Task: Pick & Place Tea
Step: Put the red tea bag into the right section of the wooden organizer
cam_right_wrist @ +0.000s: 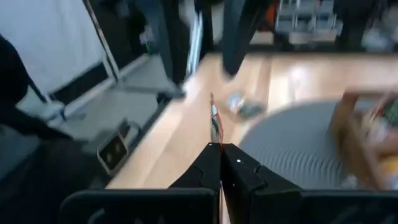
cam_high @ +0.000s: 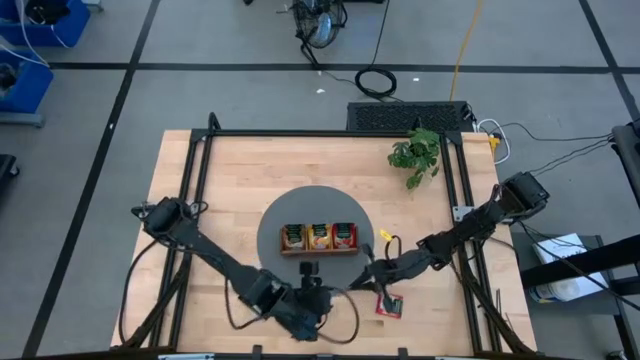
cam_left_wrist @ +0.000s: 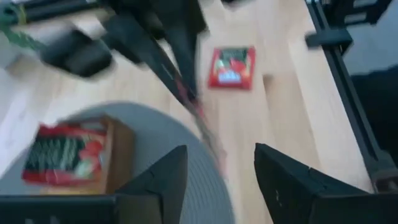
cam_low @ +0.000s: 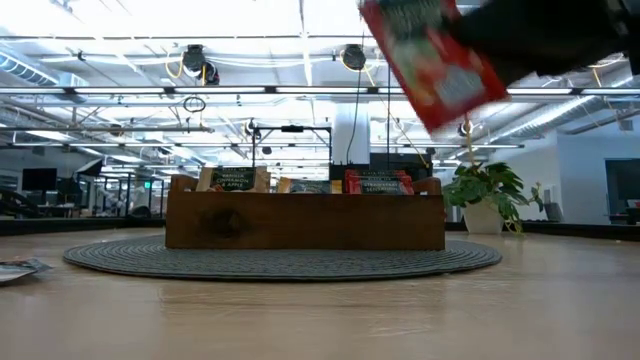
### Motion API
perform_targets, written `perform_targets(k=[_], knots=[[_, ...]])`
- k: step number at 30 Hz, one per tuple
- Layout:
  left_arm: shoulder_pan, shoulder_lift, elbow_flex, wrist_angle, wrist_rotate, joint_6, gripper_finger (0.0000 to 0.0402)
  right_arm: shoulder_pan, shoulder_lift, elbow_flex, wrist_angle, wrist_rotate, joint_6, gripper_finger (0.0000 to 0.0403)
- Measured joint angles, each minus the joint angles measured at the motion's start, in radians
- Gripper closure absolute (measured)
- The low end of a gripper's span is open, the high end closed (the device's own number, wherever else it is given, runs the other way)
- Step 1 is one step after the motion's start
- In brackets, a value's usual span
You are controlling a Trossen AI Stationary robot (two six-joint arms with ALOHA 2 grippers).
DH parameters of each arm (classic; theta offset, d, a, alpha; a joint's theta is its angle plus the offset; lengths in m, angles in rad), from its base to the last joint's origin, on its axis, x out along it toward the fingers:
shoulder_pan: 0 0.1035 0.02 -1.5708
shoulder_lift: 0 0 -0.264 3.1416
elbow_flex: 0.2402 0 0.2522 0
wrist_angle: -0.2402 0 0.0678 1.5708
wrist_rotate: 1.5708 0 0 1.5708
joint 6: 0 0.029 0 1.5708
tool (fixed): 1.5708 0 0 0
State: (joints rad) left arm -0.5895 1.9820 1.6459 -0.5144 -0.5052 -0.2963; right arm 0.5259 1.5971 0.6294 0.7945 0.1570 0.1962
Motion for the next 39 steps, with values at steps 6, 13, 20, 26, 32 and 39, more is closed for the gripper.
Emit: perform_targets(k=[6, 13, 20, 26, 32, 39], knots=[[-0.083, 0.0, -0.014, -0.081, -0.076, -0.119, 0.024, -0.04, -0.068, -0.176, 0.339, 0.05, -0.049, 0.0403], [-0.178, -0.001, -0.083, 0.006, -0.253, -0.076, 0.0328, -0.128, -0.087, -0.263, 0.493, 0.134, -0.052, 0.0403], [-0.184, 0.0, -0.192, 0.167, -0.257, -0.02, 0.0388, -0.199, -0.04, -0.257, 0.478, 0.229, -0.073, 0.0403], [-0.18, 0.001, -0.229, 0.177, -0.253, -0.039, 0.0377, -0.211, 0.094, -0.237, 0.507, 0.318, -0.06, 0.0403], [-0.183, 0.001, -0.231, 0.176, -0.251, -0.042, 0.0388, -0.217, 0.215, -0.207, 0.595, 0.349, -0.052, 0.0403], [-0.185, 0.001, -0.231, 0.176, -0.251, -0.043, 0.0396, -0.181, 0.251, -0.202, 0.594, 0.447, -0.058, 0.0403]])
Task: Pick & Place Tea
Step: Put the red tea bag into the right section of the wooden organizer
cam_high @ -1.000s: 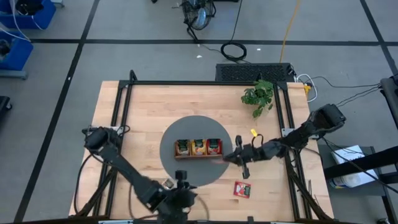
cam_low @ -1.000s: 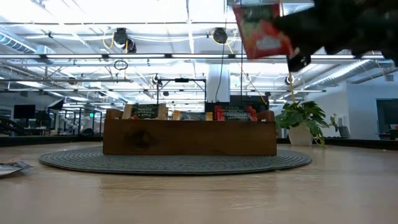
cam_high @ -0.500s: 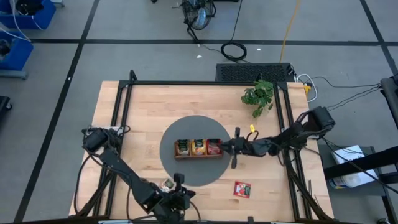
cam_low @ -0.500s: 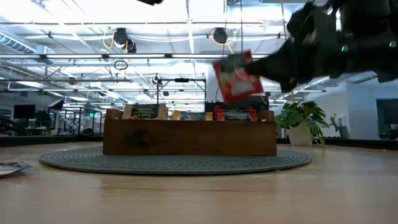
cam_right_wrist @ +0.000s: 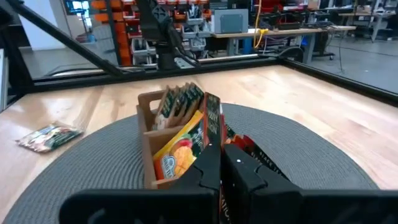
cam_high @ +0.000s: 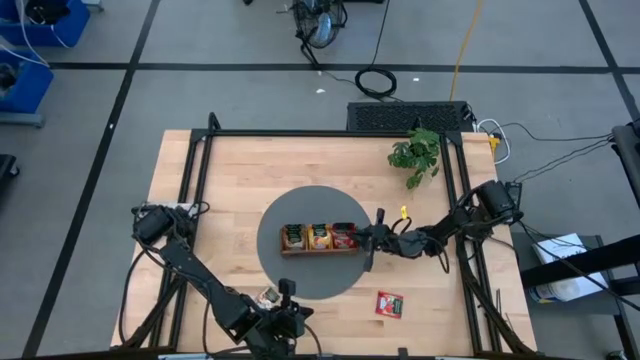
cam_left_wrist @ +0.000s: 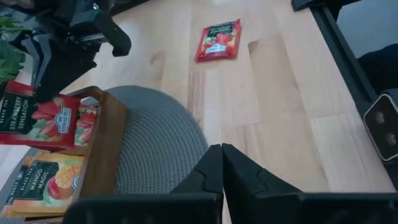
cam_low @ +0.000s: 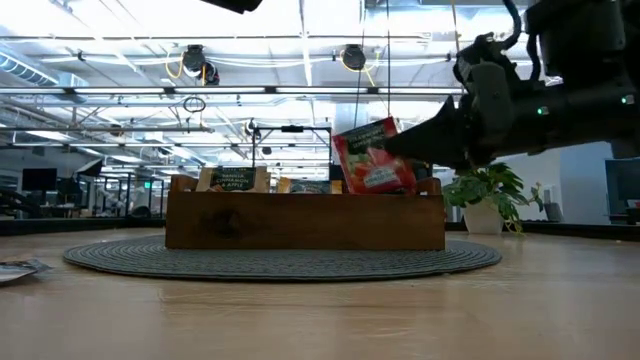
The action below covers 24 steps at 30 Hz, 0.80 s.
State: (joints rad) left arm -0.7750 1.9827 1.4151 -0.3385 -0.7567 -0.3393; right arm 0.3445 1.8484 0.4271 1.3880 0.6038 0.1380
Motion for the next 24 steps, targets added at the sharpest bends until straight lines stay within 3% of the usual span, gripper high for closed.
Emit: perform_targets(k=[8, 19, 24], knots=[[0.0, 0.0, 0.0, 0.0, 0.0, -0.008, 0.036, 0.038, 0.0, -0.001, -0.035, 0.079, 0.009, 0.0403], [0.001, 0.0, 0.0, 0.001, 0.0, -0.004, 0.0355, 0.039, 0.0, -0.001, -0.114, 0.043, 0.112, 0.0401], [0.003, 0.0, 0.0, 0.001, 0.0, 0.013, 0.0355, 0.044, 0.0, -0.001, -0.104, 0.023, 0.122, 0.0371]])
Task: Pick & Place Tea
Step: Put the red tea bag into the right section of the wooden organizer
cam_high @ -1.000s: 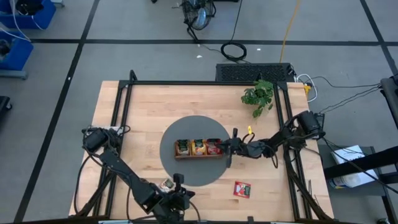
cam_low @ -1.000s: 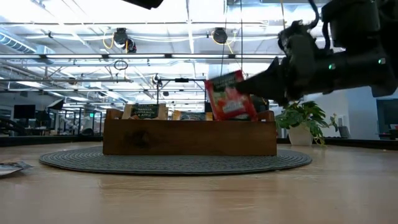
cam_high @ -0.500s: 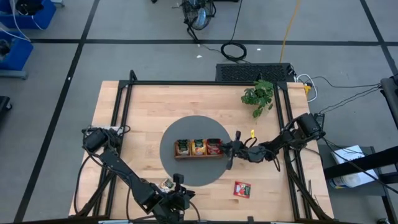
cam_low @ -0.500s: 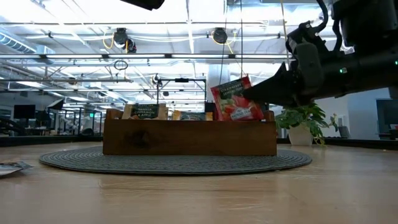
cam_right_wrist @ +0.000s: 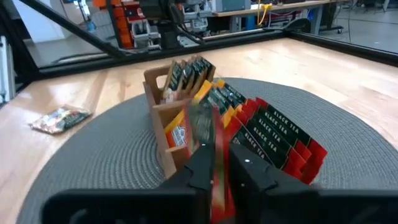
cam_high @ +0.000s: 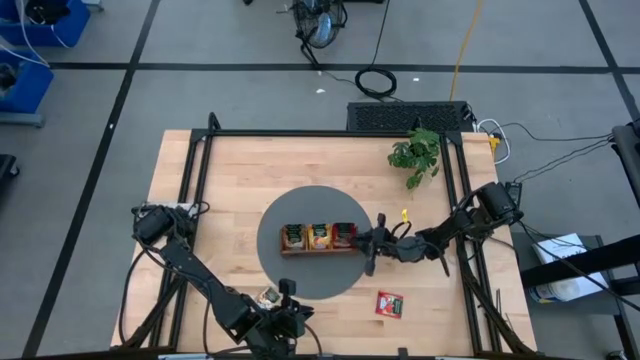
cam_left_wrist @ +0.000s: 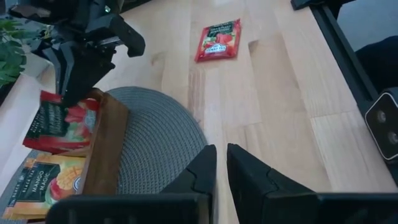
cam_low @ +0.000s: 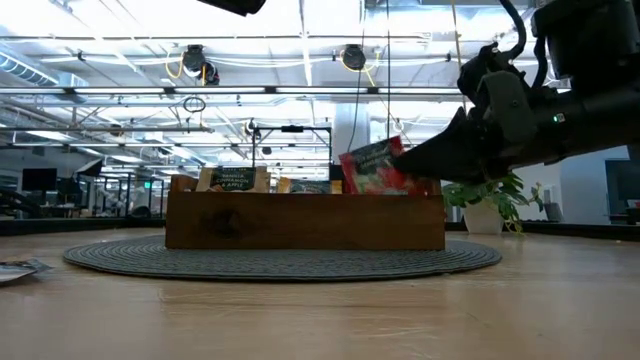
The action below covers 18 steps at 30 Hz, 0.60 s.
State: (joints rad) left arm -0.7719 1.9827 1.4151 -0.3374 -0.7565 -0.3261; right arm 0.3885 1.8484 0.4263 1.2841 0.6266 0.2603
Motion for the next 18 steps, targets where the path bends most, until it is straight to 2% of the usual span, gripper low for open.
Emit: perform_targets(k=[8, 12, 14, 18], knots=[[0.0, 0.0, 0.0, -0.001, 0.0, 0.001, 0.0355, 0.008, -0.006, 0.0, 0.036, 0.01, 0.006, 0.029], [0.0, 0.0, 0.0, -0.001, 0.0, 0.001, 0.0355, 0.036, -0.022, 0.0, 0.034, 0.131, -0.046, 0.0271], [0.0, 0.0, 0.0, -0.001, 0.0, 0.001, 0.0355, 0.05, -0.03, 0.001, 0.057, 0.15, -0.108, 0.0269], [0.0, 0.0, 0.0, -0.002, 0.0, 0.001, 0.0355, 0.061, -0.056, 0.01, 0.066, 0.056, -0.222, 0.0271]])
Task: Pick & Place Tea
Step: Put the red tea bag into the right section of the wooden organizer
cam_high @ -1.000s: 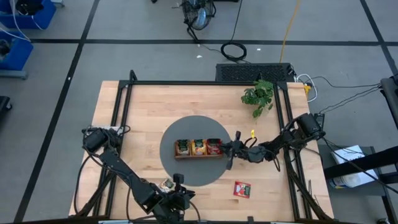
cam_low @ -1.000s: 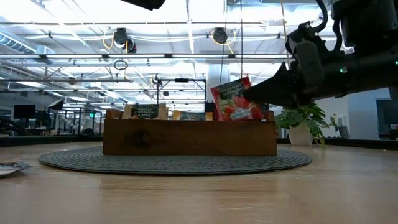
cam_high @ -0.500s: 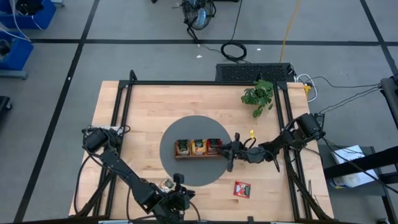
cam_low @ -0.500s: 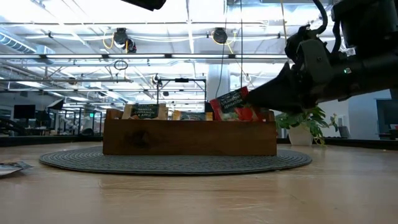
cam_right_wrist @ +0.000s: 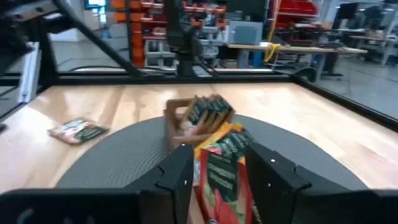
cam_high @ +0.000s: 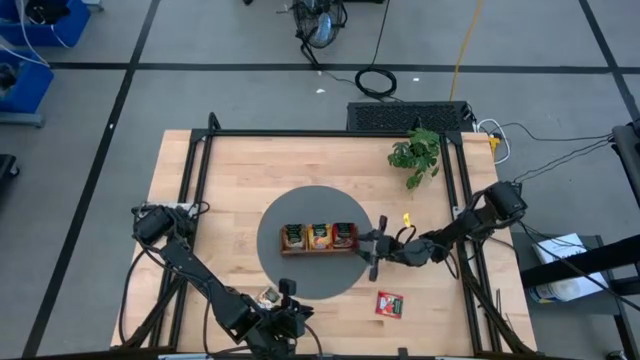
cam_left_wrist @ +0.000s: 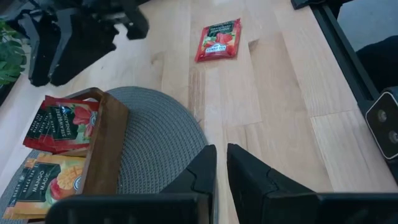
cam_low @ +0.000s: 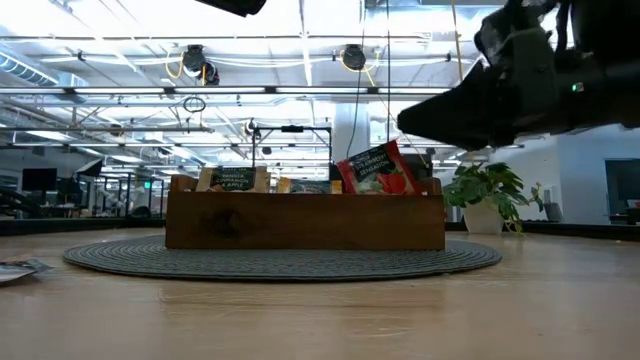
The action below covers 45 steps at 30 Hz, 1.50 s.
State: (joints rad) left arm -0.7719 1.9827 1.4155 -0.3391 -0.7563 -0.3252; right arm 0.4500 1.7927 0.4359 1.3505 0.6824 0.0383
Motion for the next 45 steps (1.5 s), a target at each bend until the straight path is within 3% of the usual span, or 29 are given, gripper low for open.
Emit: perform_targets(k=[4, 7, 13, 16, 18, 24, 31, 45], knots=[[0.0, 0.0, 0.0, 0.0, 0.0, 0.0, 0.0355, -0.012, -0.037, 0.017, -0.106, -0.033, 0.054, 0.028], [0.0, 0.0, 0.0, 0.0, 0.0, -0.007, 0.0355, -0.033, -0.109, 0.064, -0.305, -0.072, 0.064, 0.0288], [0.0, 0.0, 0.0, -0.006, 0.0, -0.01, 0.0355, -0.086, -0.261, 0.292, -0.957, -0.168, 0.077, 0.0293], [0.0, 0.0, 0.0, -0.008, 0.026, -0.01, 0.0355, -0.138, -0.28, 0.446, -1.31, -0.285, 0.118, 0.0293], [0.0, 0.0, 0.0, -0.009, 0.048, -0.01, 0.0355, -0.163, -0.278, 0.501, -1.437, -0.345, 0.088, 0.0293], [0.0, 0.0, 0.0, -0.009, 0.068, -0.012, 0.0355, -0.208, -0.276, 0.524, -1.486, -0.449, 0.03, 0.0293], [0.0, 0.0, 0.0, -0.01, 0.068, -0.013, 0.0355, -0.222, -0.275, 0.504, -1.511, -0.452, 0.068, 0.0293], [0.013, 0.0, 0.0, -0.009, 0.087, -0.018, 0.0355, -0.219, -0.276, 0.415, -1.349, -0.502, 0.074, 0.0309]])
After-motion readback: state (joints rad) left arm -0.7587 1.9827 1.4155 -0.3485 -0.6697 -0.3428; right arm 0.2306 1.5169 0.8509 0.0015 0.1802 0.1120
